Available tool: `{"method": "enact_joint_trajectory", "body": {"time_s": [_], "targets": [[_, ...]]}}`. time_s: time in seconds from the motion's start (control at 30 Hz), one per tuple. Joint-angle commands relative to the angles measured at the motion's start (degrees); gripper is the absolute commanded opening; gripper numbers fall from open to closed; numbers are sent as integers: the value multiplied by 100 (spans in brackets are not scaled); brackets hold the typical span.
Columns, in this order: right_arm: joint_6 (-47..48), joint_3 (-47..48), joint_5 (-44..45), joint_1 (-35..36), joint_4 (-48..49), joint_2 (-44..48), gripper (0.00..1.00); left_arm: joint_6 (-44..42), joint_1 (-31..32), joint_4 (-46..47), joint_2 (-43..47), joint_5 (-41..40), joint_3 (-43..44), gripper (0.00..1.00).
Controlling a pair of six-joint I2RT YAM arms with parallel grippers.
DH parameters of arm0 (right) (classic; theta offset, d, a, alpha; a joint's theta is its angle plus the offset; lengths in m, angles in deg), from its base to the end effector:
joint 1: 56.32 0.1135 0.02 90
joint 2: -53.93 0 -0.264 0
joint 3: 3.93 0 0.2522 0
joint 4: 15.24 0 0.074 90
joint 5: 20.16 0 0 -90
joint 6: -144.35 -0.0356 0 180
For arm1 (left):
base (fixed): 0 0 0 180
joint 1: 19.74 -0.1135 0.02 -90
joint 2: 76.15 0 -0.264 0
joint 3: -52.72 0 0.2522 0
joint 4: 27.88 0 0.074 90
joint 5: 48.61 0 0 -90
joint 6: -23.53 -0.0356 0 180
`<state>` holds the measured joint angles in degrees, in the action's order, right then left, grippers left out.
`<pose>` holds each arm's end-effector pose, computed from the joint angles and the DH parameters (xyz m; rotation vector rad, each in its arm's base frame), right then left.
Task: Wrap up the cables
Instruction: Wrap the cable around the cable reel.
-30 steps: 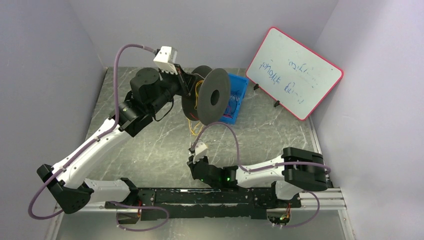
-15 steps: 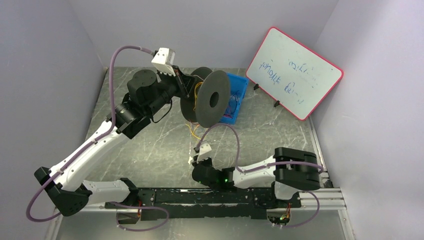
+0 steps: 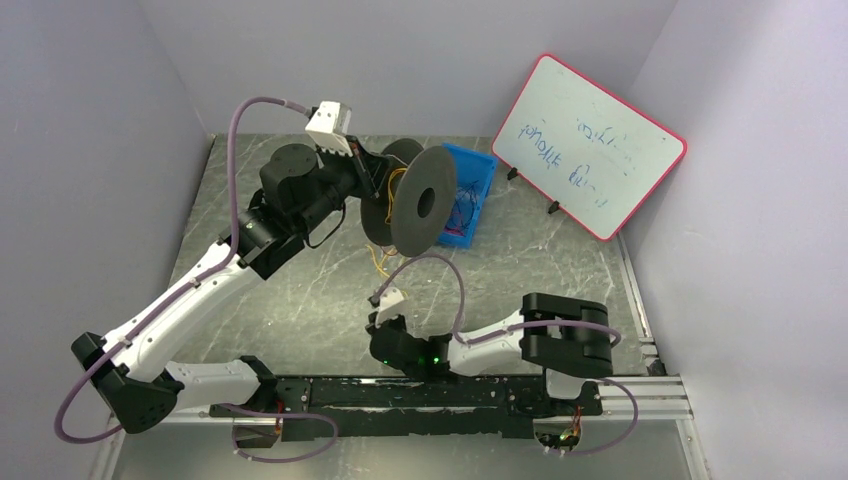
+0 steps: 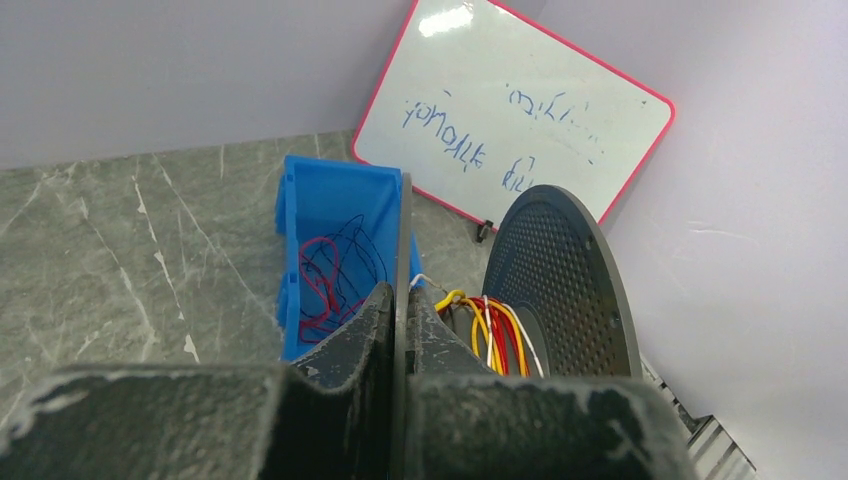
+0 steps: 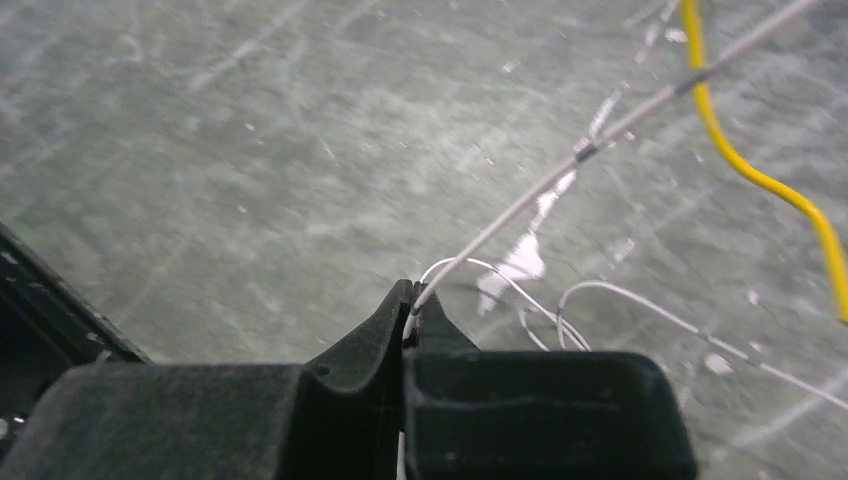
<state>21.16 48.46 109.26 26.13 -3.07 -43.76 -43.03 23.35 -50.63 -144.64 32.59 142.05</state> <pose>0.0642 0.3120 0.1404 -0.4835 1.9907 0.5380 0.1995 -0.1791 0.4452 0.1610 1.6515 -0.7714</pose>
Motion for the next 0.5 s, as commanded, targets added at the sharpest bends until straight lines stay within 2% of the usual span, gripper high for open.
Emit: {"method": "enact_joint_trajectory", "body": {"time_s": [0.0,0.3,0.47], "targets": [[443,408,-234,-36,422,-145,0,361,19,748,55,97,18,7],[1029,895,-468,-46,258,398,0,140,20,751,305,-574,-449,7],[1365,1271,-714,-7,-217,789,0,-13,18,793,390,-977,-689,7]]}}
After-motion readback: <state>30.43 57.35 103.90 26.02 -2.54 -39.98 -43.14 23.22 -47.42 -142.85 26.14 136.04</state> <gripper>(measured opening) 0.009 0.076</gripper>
